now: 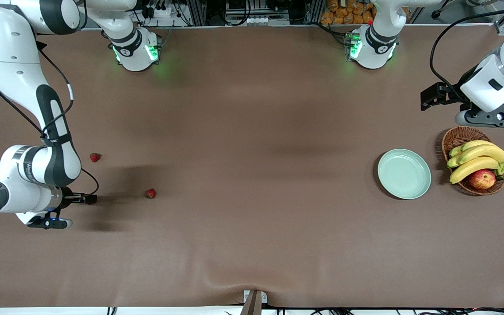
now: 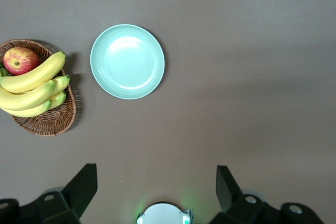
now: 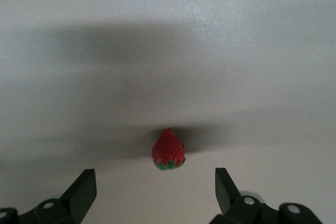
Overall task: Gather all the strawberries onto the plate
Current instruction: 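Reach the right gripper down to a strawberry and grasp it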
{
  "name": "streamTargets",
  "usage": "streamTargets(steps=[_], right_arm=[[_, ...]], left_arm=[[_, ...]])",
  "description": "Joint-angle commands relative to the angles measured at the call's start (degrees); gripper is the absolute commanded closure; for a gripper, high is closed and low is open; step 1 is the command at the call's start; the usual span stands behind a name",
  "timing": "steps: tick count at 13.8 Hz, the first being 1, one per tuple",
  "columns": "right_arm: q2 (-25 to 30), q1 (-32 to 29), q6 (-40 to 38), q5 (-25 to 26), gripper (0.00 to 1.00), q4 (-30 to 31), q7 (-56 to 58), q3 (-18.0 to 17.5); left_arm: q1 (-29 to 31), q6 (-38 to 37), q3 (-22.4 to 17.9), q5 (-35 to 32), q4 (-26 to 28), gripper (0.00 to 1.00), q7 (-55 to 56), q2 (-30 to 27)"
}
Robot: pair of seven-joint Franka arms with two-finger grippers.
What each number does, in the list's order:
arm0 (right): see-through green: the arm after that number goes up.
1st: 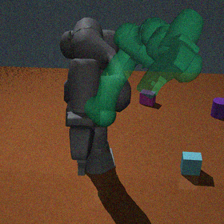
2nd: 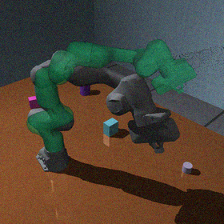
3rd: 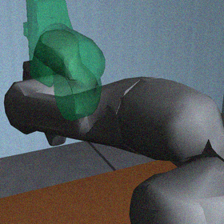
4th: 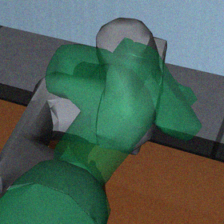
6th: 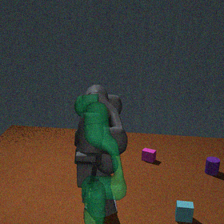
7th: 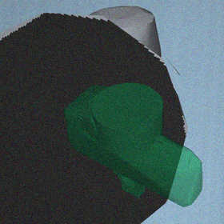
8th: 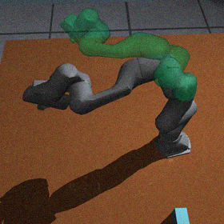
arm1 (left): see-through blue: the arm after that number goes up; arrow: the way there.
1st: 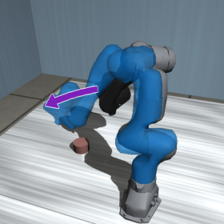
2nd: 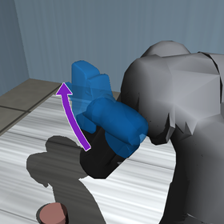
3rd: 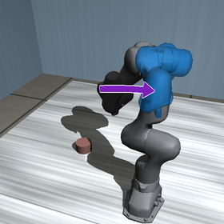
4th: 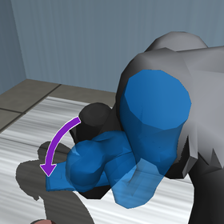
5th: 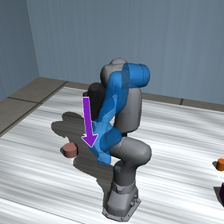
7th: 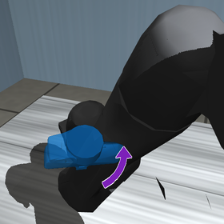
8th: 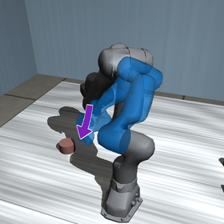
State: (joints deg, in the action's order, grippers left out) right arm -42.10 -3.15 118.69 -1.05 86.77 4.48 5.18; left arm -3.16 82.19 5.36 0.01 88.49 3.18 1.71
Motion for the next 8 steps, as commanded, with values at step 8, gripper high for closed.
streamTargets(steps=[8], right_arm=[[-3.7, -1.5, 2.6, -0.2, 0.0, -1.0, 0.5, -0.7]], left_arm=[[0.3, -0.1, -0.1, 1.1, -0.2, 0.0, -1.6, 0.0]])
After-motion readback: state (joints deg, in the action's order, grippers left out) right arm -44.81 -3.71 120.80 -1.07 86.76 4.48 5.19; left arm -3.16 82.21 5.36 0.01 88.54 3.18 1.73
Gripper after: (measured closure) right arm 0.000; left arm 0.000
